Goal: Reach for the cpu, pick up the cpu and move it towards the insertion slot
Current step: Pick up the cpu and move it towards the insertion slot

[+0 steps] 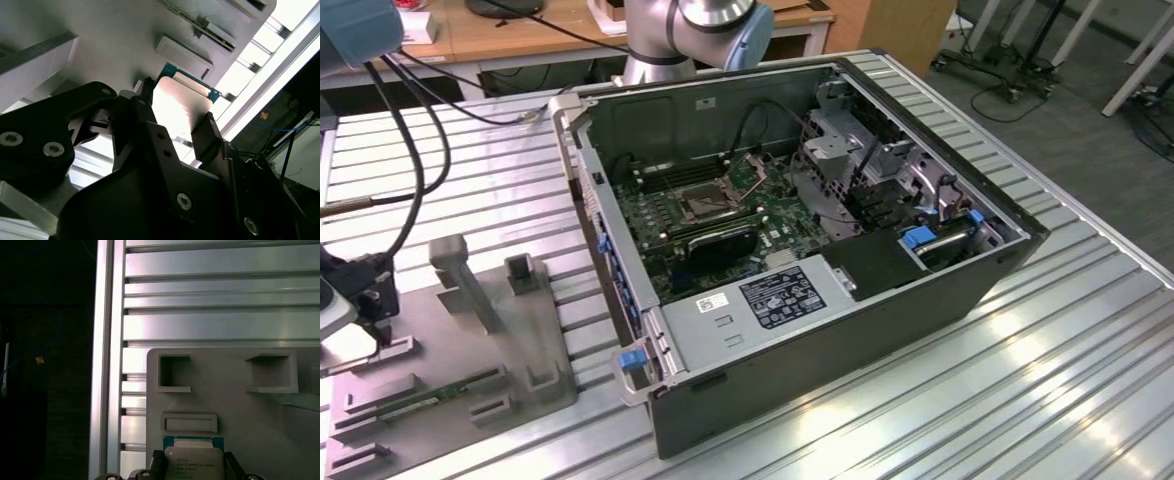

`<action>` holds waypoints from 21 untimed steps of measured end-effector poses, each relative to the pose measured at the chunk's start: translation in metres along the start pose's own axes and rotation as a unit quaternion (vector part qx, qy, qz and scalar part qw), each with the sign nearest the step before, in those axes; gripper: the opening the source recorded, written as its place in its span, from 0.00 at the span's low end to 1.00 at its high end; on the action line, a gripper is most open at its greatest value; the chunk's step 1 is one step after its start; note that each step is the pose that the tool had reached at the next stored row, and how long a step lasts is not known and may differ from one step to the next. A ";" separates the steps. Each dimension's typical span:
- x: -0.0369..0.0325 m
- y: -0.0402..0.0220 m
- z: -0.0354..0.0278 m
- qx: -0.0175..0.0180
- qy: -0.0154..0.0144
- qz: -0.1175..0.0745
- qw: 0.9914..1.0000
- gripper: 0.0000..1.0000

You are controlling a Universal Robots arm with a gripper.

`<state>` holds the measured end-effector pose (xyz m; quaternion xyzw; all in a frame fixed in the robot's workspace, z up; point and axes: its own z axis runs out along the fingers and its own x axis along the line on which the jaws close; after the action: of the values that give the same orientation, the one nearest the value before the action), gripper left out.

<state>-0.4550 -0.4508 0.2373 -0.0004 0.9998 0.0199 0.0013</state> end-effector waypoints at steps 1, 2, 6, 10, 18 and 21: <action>0.0000 0.0000 -0.0006 0.000 0.000 0.000 1.000 0.55; 0.0000 0.0001 -0.0013 0.000 0.000 0.000 1.000 0.55; 0.0000 0.0002 -0.0040 0.000 0.000 0.000 1.000 0.55; 0.0000 0.0003 -0.0073 0.000 0.000 0.000 1.000 0.55; 0.0000 0.0005 -0.0128 0.000 0.000 0.000 1.000 0.55; 0.0000 0.0006 -0.0142 0.000 0.000 0.000 1.000 0.55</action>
<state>-0.4550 -0.4508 0.2514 -0.0004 0.9998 0.0200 0.0015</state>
